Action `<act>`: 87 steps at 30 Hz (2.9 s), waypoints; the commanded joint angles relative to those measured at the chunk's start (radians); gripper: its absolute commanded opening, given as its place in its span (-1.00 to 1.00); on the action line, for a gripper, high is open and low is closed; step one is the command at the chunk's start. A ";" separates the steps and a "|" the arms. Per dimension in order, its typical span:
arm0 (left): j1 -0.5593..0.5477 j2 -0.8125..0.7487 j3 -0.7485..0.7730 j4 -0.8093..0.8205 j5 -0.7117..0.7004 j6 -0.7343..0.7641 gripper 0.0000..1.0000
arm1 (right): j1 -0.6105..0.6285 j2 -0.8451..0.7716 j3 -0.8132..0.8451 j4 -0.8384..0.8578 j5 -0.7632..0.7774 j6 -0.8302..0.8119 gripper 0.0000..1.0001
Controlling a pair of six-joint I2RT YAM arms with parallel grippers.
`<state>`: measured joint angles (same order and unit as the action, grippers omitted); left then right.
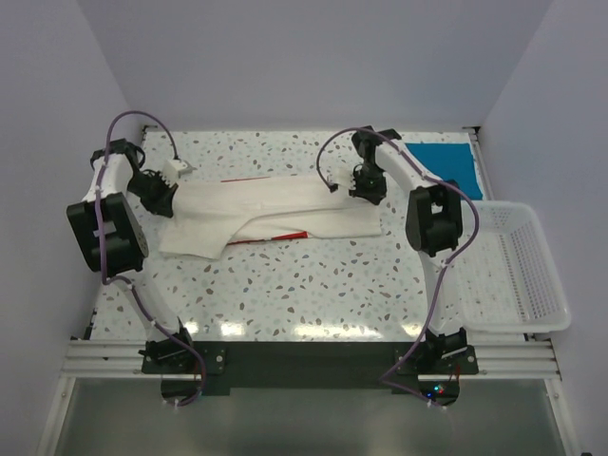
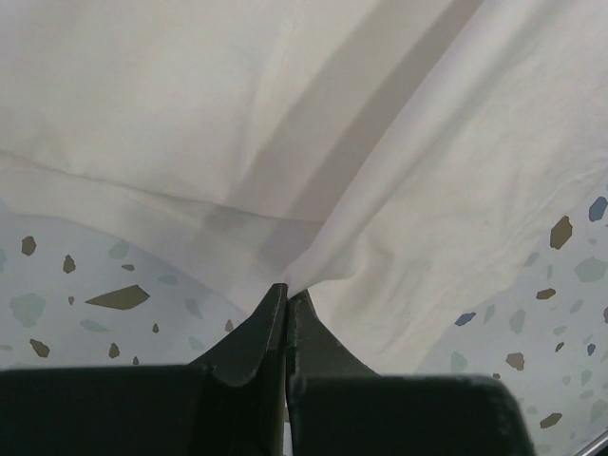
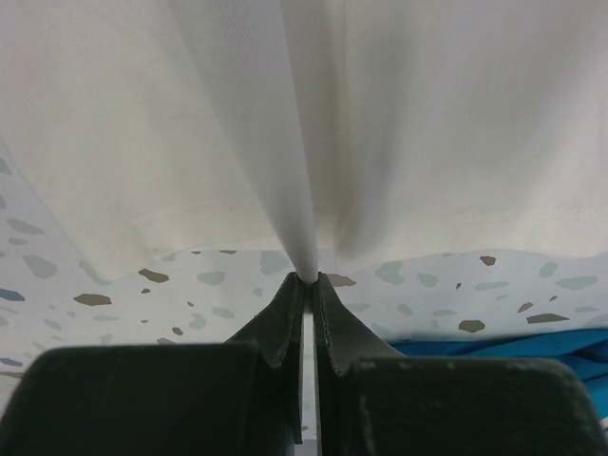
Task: Fold and stack the t-shirts
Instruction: Fold the tshirt
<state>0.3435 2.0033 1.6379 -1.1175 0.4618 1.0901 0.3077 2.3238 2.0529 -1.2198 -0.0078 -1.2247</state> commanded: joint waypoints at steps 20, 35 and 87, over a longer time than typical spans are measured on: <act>-0.049 0.069 0.092 0.061 -0.046 -0.022 -1.00 | -0.007 0.003 0.016 -0.012 0.063 -0.018 -1.00; -0.060 0.117 0.175 0.039 -0.040 -0.079 -0.63 | -0.010 0.000 0.029 -0.026 0.060 0.049 -0.66; 0.186 -0.012 -0.250 0.073 0.163 -0.268 -0.07 | -0.194 -0.050 -0.191 0.000 -0.397 0.895 -0.38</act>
<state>0.5453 1.9823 1.3594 -1.0729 0.5964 0.8433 0.1158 2.2646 1.8610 -1.2182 -0.3672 -0.3336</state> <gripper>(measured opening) 0.470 0.313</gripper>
